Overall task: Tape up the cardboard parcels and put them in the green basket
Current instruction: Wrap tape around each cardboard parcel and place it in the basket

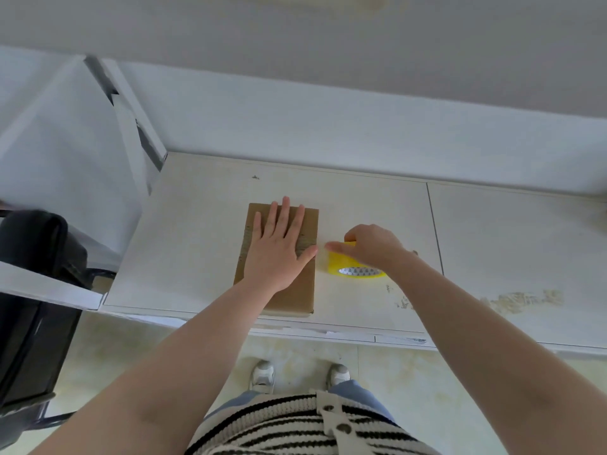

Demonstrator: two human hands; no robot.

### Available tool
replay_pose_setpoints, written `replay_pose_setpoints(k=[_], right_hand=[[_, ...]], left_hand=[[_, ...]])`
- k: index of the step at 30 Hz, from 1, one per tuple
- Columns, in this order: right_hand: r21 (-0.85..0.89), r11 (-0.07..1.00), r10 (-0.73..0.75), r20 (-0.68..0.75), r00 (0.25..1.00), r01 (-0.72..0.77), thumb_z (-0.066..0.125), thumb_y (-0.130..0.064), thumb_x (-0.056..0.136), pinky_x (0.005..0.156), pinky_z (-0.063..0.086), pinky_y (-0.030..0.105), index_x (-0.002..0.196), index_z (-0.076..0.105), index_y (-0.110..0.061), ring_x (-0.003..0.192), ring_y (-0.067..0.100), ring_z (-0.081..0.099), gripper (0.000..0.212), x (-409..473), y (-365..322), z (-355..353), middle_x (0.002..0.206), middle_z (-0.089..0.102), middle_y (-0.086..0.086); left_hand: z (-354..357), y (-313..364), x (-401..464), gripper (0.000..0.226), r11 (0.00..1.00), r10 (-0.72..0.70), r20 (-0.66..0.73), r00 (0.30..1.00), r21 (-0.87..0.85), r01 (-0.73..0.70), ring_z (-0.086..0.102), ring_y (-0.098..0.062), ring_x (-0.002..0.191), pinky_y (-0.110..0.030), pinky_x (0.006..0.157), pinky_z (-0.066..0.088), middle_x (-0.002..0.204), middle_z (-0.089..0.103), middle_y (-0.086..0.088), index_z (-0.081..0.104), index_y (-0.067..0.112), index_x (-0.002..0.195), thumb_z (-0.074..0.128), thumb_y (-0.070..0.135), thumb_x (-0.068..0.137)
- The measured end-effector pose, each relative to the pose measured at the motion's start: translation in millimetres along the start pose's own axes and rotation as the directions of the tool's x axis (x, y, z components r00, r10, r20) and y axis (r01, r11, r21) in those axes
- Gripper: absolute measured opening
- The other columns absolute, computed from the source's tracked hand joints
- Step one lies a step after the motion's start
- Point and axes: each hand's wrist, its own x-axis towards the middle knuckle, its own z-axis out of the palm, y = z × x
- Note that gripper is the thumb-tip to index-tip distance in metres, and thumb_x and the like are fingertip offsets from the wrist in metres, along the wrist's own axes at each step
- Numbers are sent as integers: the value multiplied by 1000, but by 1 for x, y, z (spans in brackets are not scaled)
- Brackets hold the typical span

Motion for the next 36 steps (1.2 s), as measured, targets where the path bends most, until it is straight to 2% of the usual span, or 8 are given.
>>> replay_pose_setpoints(k=[7,10,13,15,18,21,30,36], right_hand=[[109,994,27,11,1000,-28,49,-81,77,53,31,26,60,49,-24,59,9,49,60,0,-3,1,60,51,-7],[440,897,122,-162,979,-39,55,-61,88,56,35,29,71,56,-19,65,16,53,45,-9,15,6,67,55,-6],[499,806,511,-318,798,-318,58,-40,94,71,40,33,96,61,-14,93,29,59,26,-27,65,22,100,62,7],[411,692,701,-186,688,-594,56,-39,95,88,43,39,120,55,-7,112,34,53,41,-43,96,39,123,55,15],[505,543,780,-7,626,-671,57,-35,96,86,50,45,116,53,0,104,37,57,41,-53,117,60,114,59,20],[551,578,717,9,697,-602,54,-27,99,56,48,31,91,66,2,61,27,59,32,-52,116,52,72,62,14],[941,337,281,-97,955,-4,63,-3,89,53,56,29,77,63,-8,55,16,64,13,-32,-30,-49,68,64,8],[597,779,250,-16,968,-191,61,-24,91,75,54,39,86,63,-12,78,26,65,13,-43,-52,-20,81,66,5]], left_hand=[[-1,3,0,80,1000,-27,4,1000,13,27,-23,-23,150,-46,120,-15,161,-30,-3,-22,29,154,2,71,90],[-2,2,1,81,1000,-23,29,999,17,22,-23,-24,150,-48,120,-15,161,-29,-4,-21,28,154,3,71,90],[-4,2,2,82,1000,-18,59,998,13,17,-25,-25,149,-49,120,-15,160,-31,-6,-23,27,154,4,71,89],[-5,3,3,83,1000,-18,73,997,13,17,-26,-25,148,-50,120,-15,159,-33,-6,-24,27,153,2,72,89],[-6,3,3,83,999,-22,92,996,32,19,-27,-26,148,-50,119,-15,157,-35,-6,-25,27,153,0,72,87],[-7,3,3,84,999,-22,96,995,34,19,-28,-25,147,-49,118,-17,157,-36,-6,-26,27,152,-1,73,87],[-4,3,2,85,1000,-14,51,999,25,13,-20,-27,150,-50,119,-13,162,-24,-7,-18,26,155,-2,73,86],[-5,-7,2,87,1000,-6,51,999,-25,7,-22,-24,150,-46,117,-17,162,-27,-4,-18,29,155,-4,76,83]])
